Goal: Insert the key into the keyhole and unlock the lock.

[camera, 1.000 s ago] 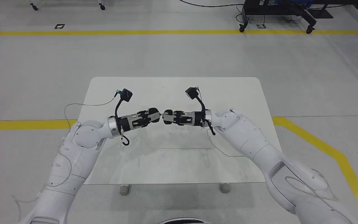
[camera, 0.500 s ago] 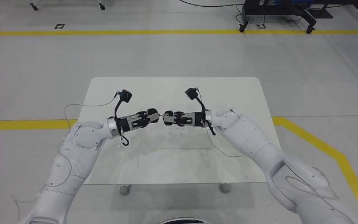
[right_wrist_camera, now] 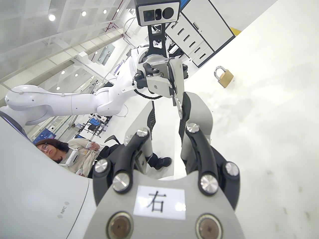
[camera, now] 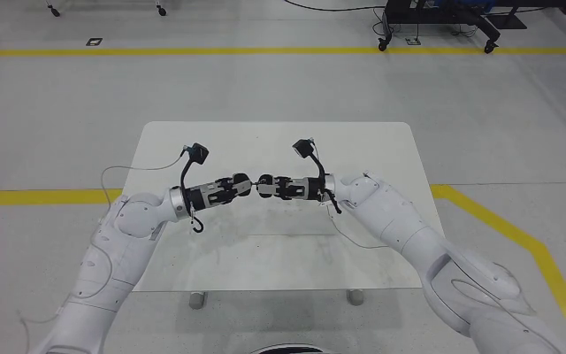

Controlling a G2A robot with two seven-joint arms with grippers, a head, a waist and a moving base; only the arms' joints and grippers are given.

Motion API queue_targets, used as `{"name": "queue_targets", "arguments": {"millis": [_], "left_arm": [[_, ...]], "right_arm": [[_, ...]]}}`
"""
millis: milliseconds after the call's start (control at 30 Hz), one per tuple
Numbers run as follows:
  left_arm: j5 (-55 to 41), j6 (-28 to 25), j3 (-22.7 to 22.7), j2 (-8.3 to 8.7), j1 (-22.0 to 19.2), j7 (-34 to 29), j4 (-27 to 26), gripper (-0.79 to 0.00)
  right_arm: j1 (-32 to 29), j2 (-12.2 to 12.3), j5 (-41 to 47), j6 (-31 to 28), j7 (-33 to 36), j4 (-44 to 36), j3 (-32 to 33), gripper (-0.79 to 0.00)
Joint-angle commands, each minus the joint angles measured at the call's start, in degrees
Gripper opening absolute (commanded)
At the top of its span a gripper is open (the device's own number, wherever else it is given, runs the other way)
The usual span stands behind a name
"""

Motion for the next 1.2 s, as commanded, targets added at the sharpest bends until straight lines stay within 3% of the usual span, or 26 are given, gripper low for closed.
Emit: {"name": "queue_targets", "arguments": {"millis": [0,400,567,633,667,700,1067,1100,1133,1167], "left_arm": [[-0.07,-0.09,-0.09,0.09,0.13,0.04,-0.03,-0.785],[-0.39,-0.36,-0.11,0.52,0.55,-0.48,-0.63,-0.785],[-0.52,-0.4,-0.05,0.65,0.51,-0.44,-0.54,-0.785],[-0.7,-0.38,-0.09,0.7,0.5,-0.48,-0.48,-0.785],[-0.77,-0.4,-0.09,0.73,0.51,-0.5,-0.47,-0.785],[-0.8,-0.42,-0.09,0.76,0.51,-0.51,-0.46,-0.785],[-1.28,-0.46,0.22,0.98,0.29,-0.51,-0.27,-0.785],[-1.38,-0.27,0.22,0.99,0.26,-0.4,-0.24,-0.548],[-1.41,-0.26,0.19,1.01,0.22,-0.27,-0.29,-0.148],[-0.99,-0.63,0.02,1.08,0.15,-0.07,-0.34,0.0]], "right_arm": [[0.04,0.03,0.17,0.0,0.0,0.0,-0.12,-0.573],[0.6,0.01,0.87,0.0,0.0,0.75,-1.07,-0.61],[0.85,-0.05,1.71,0.0,0.0,1.25,-1.23,-0.573],[0.92,-0.07,1.8,0.0,0.0,1.35,-1.32,-0.677],[0.95,-0.08,1.85,0.0,0.0,1.44,-1.37,-0.767],[0.97,-0.1,1.92,0.0,0.0,1.49,-1.43,-0.785],[1.72,-0.41,1.37,0.0,0.0,2.48,-3.11,-0.785],[1.79,-0.41,1.36,0.0,0.0,2.55,-3.17,-0.785],[1.84,-0.4,1.42,0.0,0.0,2.48,-3.15,-0.785],[1.83,-0.36,1.75,0.0,0.0,2.24,-2.84,-0.785]]}}
